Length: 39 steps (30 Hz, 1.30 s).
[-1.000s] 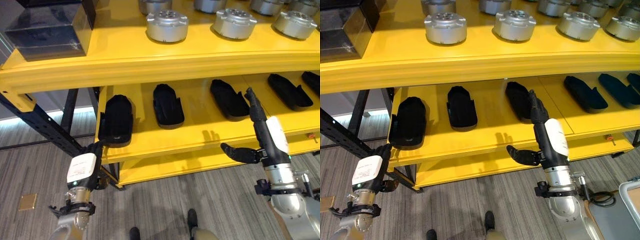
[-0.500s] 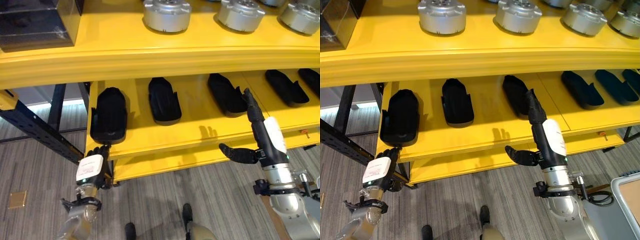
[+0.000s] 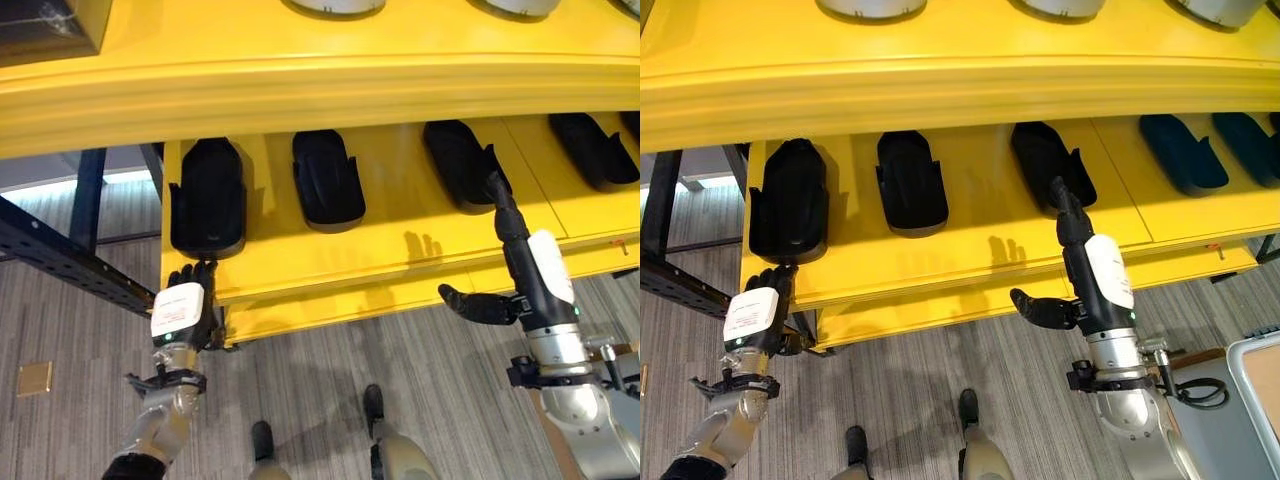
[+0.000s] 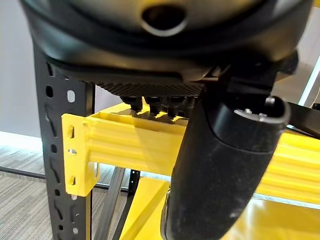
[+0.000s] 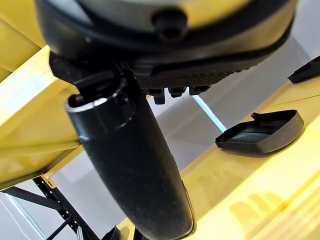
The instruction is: Move parts from the plastic box to the shelf.
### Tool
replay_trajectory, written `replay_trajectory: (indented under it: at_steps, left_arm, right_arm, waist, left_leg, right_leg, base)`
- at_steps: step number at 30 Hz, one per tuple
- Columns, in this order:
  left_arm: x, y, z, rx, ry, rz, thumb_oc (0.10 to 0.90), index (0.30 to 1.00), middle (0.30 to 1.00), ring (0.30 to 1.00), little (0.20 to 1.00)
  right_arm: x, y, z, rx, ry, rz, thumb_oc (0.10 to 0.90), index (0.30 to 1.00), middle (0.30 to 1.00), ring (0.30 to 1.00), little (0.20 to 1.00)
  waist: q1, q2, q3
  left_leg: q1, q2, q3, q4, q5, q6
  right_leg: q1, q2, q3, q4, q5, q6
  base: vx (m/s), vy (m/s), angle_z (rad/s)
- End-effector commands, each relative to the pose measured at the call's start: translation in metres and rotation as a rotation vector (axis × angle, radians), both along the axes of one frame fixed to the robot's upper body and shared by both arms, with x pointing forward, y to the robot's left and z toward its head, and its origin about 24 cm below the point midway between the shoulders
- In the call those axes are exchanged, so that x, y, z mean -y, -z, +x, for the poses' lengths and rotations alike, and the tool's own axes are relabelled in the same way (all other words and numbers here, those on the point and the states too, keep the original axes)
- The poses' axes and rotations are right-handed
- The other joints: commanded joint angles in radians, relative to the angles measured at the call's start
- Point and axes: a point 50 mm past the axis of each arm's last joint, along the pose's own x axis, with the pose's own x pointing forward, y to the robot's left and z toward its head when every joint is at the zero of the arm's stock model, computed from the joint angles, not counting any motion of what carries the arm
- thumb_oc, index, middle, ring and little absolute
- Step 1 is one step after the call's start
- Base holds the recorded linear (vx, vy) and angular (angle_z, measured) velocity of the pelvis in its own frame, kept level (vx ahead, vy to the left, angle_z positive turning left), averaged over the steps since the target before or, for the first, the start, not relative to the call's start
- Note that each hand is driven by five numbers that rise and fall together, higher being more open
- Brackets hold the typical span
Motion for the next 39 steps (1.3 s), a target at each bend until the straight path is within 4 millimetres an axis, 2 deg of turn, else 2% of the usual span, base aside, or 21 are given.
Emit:
replay_trajectory:
  at_steps: [1, 29, 39]
  left_arm:
    - [-0.008, -0.026, 0.024, 0.079, 0.015, 0.071, 0.9, 1.0, 1.0, 1.0, 1.0]
    - [-0.005, -0.037, 0.036, 0.132, 0.016, 0.066, 0.9, 1.0, 1.0, 1.0, 1.0]
    - [0.003, -0.034, 0.036, 0.121, 0.046, 0.058, 0.9, 1.0, 1.0, 1.0, 1.0]
  right_arm:
    - [-0.012, -0.057, -0.003, 0.32, -0.087, 0.001, 0.9, 1.0, 1.0, 1.0, 1.0]
    - [-0.012, -0.06, -0.004, 0.343, -0.086, 0.004, 0.9, 1.0, 1.0, 1.0, 1.0]
    - [-0.012, -0.06, -0.003, 0.345, -0.088, 0.007, 0.9, 1.0, 1.0, 1.0, 1.0]
  waist:
    - [-0.017, -0.037, 0.0]
    - [-0.024, -0.048, 0.016]
    - [-0.025, -0.045, 0.018]
  left_leg:
    - [-0.01, 0.021, 0.014, 0.047, -0.005, 0.017]
    - [-0.021, 0.021, 0.02, 0.06, -0.014, 0.016]
    - [-0.024, 0.018, 0.018, 0.065, -0.018, 0.019]
  right_leg:
    - [0.05, -0.02, -0.016, 0.072, -0.124, 0.029]
    - [0.03, -0.019, -0.002, 0.08, -0.125, 0.027]
    - [0.025, -0.021, -0.001, 0.085, -0.125, 0.026]
  base:
    - [0.0, 0.0, 0.0]
    - [0.0, 0.0, -0.01]
    - [0.0, 0.0, 0.0]
